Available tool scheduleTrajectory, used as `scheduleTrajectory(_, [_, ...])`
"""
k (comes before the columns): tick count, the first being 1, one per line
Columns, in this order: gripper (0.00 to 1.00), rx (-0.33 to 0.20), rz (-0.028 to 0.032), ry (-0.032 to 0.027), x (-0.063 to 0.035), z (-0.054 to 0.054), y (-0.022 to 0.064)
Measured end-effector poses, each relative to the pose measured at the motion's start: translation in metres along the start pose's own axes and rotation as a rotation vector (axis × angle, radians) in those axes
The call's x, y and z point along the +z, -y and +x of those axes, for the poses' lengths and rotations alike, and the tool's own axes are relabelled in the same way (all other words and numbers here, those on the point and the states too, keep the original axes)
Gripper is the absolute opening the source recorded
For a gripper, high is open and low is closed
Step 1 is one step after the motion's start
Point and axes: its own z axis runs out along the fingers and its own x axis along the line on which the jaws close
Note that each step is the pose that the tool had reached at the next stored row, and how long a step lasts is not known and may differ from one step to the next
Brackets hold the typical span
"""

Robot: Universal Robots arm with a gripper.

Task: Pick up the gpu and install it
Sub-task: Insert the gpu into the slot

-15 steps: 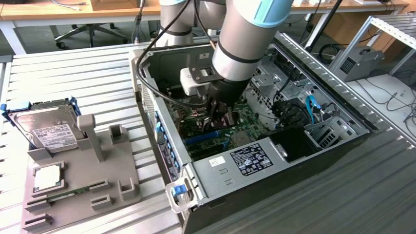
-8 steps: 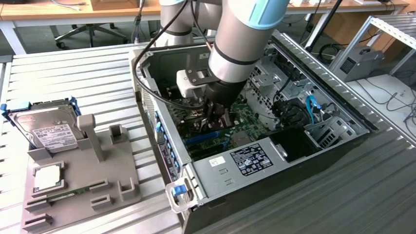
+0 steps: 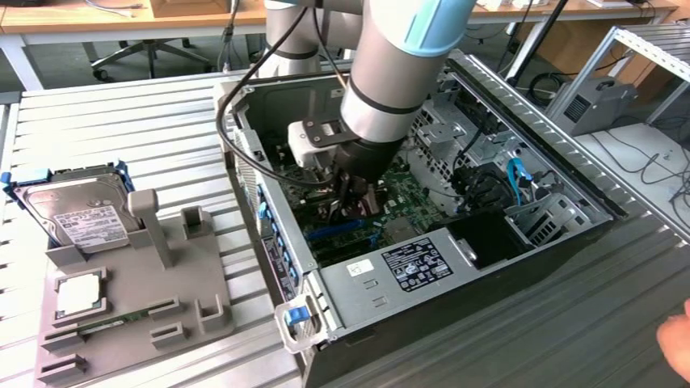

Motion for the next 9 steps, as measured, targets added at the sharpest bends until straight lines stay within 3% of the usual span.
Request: scheduleTrajectory(9, [0.29,0.0,-0.0001,-0.0001,0.0062,0.0007,-0.0018])
